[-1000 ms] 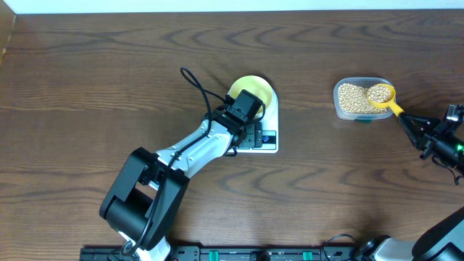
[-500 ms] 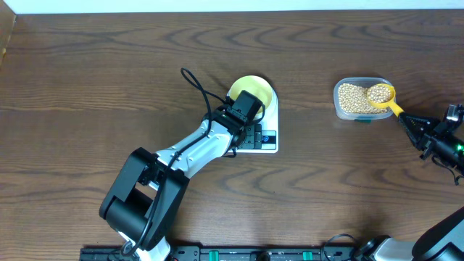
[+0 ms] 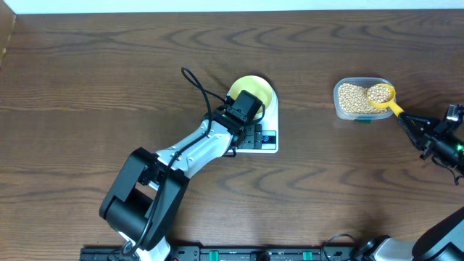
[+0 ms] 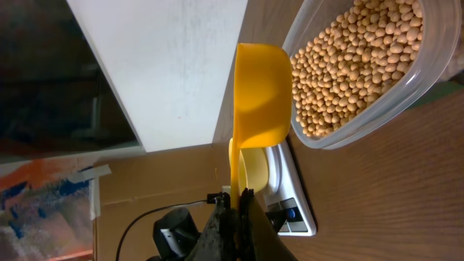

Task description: Scoop item into bowl and weigh 50g on scale

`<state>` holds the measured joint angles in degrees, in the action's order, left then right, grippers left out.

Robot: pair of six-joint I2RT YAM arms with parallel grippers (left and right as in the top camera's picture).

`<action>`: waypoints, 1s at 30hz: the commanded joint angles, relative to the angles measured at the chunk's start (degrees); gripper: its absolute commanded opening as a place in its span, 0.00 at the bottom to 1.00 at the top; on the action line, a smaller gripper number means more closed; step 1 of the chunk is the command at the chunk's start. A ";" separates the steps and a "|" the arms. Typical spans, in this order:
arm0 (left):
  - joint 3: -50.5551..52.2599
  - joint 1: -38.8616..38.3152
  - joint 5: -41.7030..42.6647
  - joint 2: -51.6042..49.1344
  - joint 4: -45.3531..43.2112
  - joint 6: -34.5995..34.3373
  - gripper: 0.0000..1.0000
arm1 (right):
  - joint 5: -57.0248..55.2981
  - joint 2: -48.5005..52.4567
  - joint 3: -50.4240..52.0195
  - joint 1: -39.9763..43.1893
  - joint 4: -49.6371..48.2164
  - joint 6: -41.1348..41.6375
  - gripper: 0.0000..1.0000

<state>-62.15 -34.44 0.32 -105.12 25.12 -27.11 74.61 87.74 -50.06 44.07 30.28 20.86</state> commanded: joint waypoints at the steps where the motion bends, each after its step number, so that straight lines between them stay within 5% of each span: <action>1: 0.61 -0.35 2.10 -2.45 0.07 0.92 0.94 | 2.23 0.31 0.37 0.63 -0.39 0.31 0.01; 30: -0.04 -0.24 2.45 0.39 0.04 0.92 0.94 | 2.05 0.31 0.37 0.61 -0.55 0.31 0.01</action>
<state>-62.15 -34.33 1.37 -104.99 25.04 -26.98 74.61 87.74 -50.06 44.07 29.98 20.86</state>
